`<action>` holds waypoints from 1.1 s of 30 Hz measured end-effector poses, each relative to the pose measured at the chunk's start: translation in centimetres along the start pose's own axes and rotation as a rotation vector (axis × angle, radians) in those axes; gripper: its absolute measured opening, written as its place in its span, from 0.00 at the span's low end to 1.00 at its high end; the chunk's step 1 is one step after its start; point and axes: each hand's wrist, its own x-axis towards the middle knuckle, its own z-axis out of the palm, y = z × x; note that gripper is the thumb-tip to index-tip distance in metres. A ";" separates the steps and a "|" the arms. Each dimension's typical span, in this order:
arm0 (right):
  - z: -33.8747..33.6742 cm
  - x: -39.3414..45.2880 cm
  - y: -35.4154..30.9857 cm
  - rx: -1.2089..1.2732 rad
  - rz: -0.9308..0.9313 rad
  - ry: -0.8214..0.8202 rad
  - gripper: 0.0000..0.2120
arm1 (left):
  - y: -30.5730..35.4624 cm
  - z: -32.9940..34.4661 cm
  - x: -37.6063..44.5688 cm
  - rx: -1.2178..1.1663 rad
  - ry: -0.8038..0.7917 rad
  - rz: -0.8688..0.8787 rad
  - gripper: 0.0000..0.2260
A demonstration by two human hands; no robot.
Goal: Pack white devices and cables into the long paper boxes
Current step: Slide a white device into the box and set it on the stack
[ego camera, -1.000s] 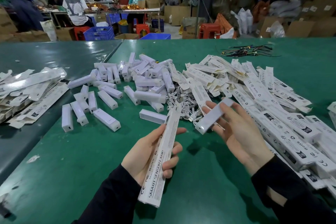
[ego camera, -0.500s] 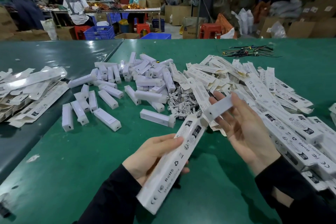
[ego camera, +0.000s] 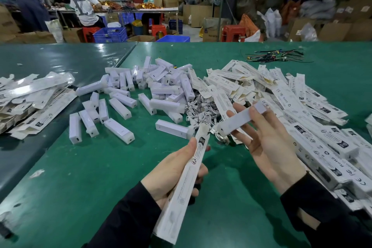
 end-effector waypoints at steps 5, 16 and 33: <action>0.0 0.0 0.2 -0.039 -0.062 0.014 0.11 | -0.6 0.3 -0.2 -0.060 -0.091 -0.072 0.23; -0.4 0.2 0.2 -0.160 -0.022 -0.061 0.18 | -0.4 0.5 -0.6 -0.025 -0.186 -0.038 0.23; 0.6 -0.8 0.3 -0.435 -0.075 -0.088 0.21 | -0.7 1.0 -0.5 0.153 -0.148 0.164 0.19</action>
